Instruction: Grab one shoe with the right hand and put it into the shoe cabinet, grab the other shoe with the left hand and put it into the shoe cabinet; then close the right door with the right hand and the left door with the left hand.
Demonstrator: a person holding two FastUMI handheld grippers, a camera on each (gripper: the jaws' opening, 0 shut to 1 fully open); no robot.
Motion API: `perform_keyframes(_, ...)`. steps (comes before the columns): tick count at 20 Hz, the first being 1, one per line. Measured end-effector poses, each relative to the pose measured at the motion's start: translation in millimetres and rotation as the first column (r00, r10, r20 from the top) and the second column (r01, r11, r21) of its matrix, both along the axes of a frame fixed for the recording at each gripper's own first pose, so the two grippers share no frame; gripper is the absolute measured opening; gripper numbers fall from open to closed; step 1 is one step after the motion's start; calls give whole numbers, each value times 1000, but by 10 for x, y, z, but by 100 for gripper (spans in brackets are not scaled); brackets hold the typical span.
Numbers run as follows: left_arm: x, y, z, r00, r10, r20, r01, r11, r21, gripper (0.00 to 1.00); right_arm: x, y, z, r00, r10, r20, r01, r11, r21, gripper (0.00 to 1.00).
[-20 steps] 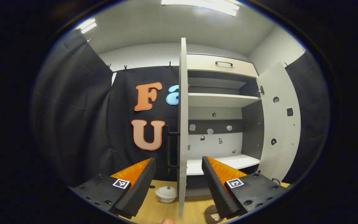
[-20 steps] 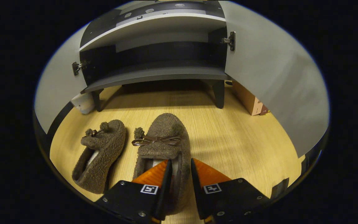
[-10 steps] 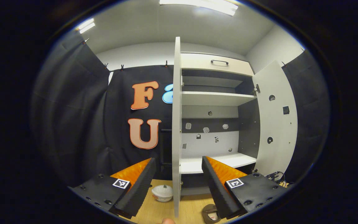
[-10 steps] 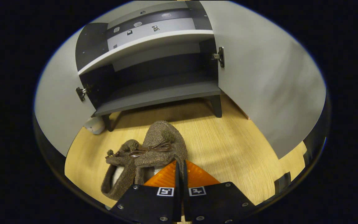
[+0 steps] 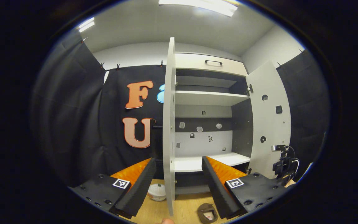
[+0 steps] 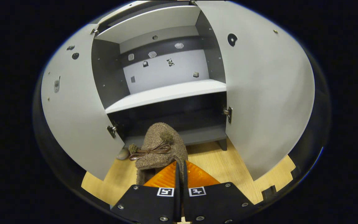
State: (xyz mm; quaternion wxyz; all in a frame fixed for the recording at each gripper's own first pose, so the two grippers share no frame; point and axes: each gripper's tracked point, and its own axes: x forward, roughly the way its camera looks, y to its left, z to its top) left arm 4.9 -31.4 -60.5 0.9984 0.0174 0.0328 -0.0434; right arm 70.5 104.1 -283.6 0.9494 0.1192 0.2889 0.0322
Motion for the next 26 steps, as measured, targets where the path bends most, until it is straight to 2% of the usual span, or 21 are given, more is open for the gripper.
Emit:
perform_keyframes(3,34,57,73,1000,12,25,-12,1000,2,94,230,21,523,998,-12,63,11,1000,18,3)
perform_keyframes(5,44,146,118,997,43,63,-46,998,51,96,429,25,827,995,-26,94,22,999,44,3)
perform_keyframes(7,82,138,123,996,37,78,-43,997,71,96,669,-11,1097,992,-46,116,38,997,72,3)
perform_keyframes(9,108,104,127,997,21,78,-24,999,42,99,934,-67,1259,989,-76,130,64,994,92,2)
perform_keyframes(10,124,100,139,996,19,82,-22,999,35,94,1082,-108,1300,988,-88,128,77,993,90,3)
perform_keyframes(12,156,113,149,995,17,98,-21,999,45,96,1405,-180,1345,985,-117,129,109,992,70,3)
perform_keyframes(18,245,-34,75,994,-39,99,34,998,51,94,2333,-210,1367,977,-167,133,159,985,72,2)
perform_keyframes(22,301,-86,43,993,-77,95,76,997,9,96,2857,-178,1105,976,-180,120,174,983,55,2)
perform_keyframes(25,402,-42,-1,994,-78,83,78,997,-5,96,3158,-238,795,977,-199,78,198,980,30,3)
perform_keyframes(26,431,-30,-31,994,-75,78,76,997,-6,99,3206,-265,699,976,-210,59,209,978,17,3)
